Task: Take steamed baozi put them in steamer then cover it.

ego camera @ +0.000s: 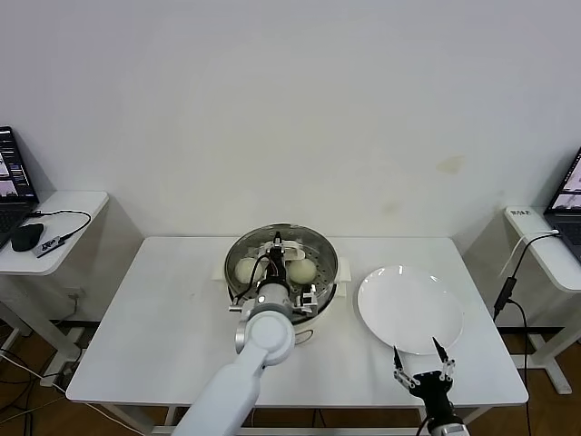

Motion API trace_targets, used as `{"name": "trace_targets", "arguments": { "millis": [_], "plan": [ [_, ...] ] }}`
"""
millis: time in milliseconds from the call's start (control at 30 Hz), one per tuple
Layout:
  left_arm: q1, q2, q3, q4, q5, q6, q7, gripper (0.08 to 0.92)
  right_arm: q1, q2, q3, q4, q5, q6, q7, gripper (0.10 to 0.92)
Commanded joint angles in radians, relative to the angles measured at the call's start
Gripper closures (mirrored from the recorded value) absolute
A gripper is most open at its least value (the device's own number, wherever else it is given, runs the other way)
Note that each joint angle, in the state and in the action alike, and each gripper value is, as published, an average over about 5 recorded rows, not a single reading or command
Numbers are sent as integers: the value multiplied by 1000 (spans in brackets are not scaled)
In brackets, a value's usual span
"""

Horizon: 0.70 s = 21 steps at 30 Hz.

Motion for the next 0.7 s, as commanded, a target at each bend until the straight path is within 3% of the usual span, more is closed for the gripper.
{"name": "trace_targets", "arguments": {
  "millis": [33,333,700],
  "plan": [
    [7,-1,-2,-13,12,-12,-8,831,0,1,-8,1,-3,-1,-1,203],
    [40,23,-7,-101,-27,-6,-9,582,-3,1,-15,3,-9,-2,-1,203],
    [243,124,-32,-391,-110,-38,-57,262,-9,0,-11,2,-10,-1,-1,203]
  ]
}}
